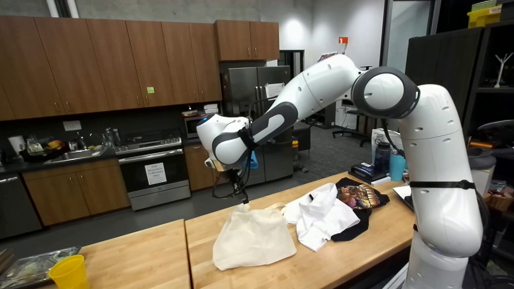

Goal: Move the cream tote bag to the left

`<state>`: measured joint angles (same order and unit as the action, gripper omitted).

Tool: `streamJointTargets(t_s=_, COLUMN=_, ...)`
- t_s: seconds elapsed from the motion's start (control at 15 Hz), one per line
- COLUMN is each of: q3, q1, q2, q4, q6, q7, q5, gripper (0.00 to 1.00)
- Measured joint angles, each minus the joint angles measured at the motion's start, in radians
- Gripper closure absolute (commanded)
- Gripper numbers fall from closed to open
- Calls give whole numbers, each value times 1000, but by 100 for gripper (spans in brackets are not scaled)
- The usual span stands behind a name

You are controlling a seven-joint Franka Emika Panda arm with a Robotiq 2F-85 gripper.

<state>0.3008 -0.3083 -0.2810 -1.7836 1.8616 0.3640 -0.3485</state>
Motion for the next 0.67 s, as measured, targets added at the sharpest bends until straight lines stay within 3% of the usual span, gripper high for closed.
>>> streamJointTargets(t_s=0.07, q3=0, q1=0, q2=0, q4=-2, q6=0, q7=0, q5=0, gripper=49)
streamJointTargets(t_s=0.13, q3=1, q1=0, q2=1, q4=-3, q6=0, q7=0, q5=0, gripper=49)
streamJointTargets(t_s=0.27, q3=0, q1=0, q2=-3, q4=-3, q6=0, q7=4, q5=0, gripper=40)
streamJointTargets(t_s=0.47, q3=-4, q1=2, q2=-1, q4=-5, q6=0, q7=6, q5=9, gripper=21)
streamJointTargets(t_s=0.67, q3=-9, q1=16, q2=-2, q4=9, q6=-2, q7=-42, q5=107, gripper=0)
